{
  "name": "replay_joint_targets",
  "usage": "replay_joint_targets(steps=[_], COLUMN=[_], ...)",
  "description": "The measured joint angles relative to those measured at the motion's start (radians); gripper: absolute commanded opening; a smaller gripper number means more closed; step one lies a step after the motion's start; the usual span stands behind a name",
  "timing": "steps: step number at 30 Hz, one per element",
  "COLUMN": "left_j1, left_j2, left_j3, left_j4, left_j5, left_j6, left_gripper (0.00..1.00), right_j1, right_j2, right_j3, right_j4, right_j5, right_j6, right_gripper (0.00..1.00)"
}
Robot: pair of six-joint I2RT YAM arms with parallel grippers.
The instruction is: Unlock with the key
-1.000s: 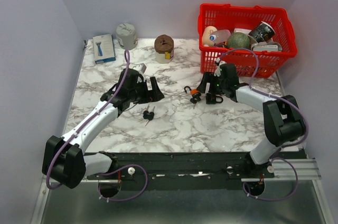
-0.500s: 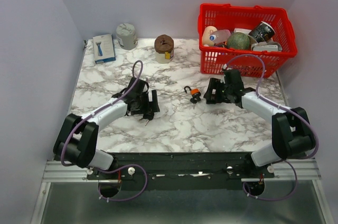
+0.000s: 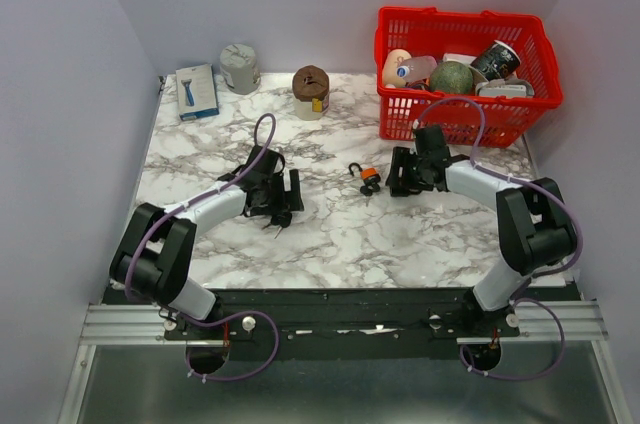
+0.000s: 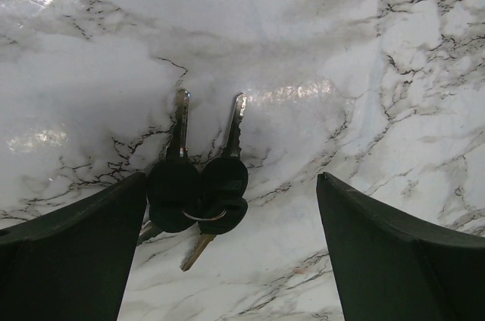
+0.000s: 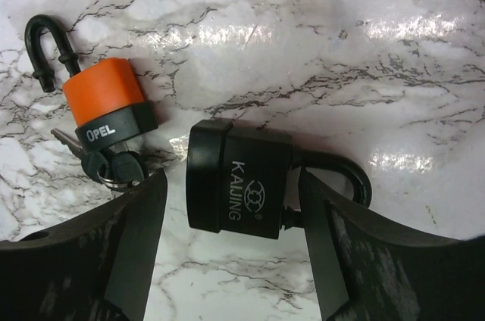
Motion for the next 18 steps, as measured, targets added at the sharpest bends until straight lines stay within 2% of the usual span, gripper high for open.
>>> replay_joint_targets(steps=[4, 6, 10, 15, 18], left_j1=[0.000, 0.000, 0.000, 0.000, 0.000], left_j2=[0.003, 0.003, 0.003, -0.011, -0.046], left_j3=[0.000, 0.000, 0.000, 0.000, 0.018], left_j4=[0.011, 0.015, 0.014, 0.008, -0.010], left_j5=[0.000, 0.000, 0.001, 0.012, 0.024], left_j6=[0.000, -0.001, -0.006, -0.022, -0.030], left_gripper=[0.99, 0.99, 0.99, 0.99, 0.99], right_j1=[0.005, 0.007, 0.013, 0.014, 0.014], right_j2=[0.035, 0.053, 0.060, 0.053, 0.034], right_j3=[0.041, 0.062, 0.069, 0.065, 0.048], right_j4=[-0.024, -0.039, -0.048, -0.053, -0.057], right_j5=[0.019, 0.040, 0.072, 0.081, 0.042], right_j6=[-0.014, -0.021, -0.019, -0.028, -0.058], right_gripper=[0.70, 0.58, 0.50, 0.33, 0.29])
